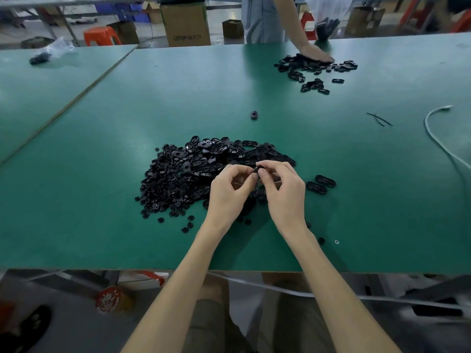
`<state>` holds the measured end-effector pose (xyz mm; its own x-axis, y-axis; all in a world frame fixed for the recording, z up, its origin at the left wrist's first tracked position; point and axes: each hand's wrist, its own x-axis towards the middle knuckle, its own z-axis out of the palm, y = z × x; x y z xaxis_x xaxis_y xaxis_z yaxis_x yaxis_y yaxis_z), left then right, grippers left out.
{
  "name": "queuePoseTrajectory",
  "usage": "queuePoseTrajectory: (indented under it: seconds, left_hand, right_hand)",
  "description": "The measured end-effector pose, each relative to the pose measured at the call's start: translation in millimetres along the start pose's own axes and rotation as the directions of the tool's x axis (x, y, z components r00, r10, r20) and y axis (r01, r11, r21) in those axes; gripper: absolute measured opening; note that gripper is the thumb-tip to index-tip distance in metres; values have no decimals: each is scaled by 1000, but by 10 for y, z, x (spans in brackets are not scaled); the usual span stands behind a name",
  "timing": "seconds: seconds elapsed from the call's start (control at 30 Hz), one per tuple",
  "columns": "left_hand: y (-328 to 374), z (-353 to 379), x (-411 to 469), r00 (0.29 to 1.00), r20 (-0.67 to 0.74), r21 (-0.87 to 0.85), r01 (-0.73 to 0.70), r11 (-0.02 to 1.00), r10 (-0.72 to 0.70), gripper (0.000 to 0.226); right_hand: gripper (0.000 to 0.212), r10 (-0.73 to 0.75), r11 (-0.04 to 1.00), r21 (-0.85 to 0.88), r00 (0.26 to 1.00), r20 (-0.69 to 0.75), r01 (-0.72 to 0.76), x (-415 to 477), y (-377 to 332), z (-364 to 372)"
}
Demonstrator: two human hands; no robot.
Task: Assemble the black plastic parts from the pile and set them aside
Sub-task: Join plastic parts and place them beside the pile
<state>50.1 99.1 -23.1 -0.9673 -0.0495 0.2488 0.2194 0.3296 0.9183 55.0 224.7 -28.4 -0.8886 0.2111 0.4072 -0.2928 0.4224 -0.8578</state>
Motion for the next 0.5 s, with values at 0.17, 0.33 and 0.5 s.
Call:
queuePoseTrajectory:
  seconds: [0.17,0.33,0.5]
  left_hand:
    - [-8,-7,6,1000,22,-2,14,1000,-14,7]
    - [-14,9,18,999,-12,59,-32,998,32,8]
    - [-23,9,25,999,0,92,-44,995,45,8]
  right_hand:
    - [14,6,1000,13,1000,1,-6,1,-9,-4]
    - [10,14,999,30,1000,23,-15,1,1,16]
    - [10,25,999,42,999,34,-27,1,10,17]
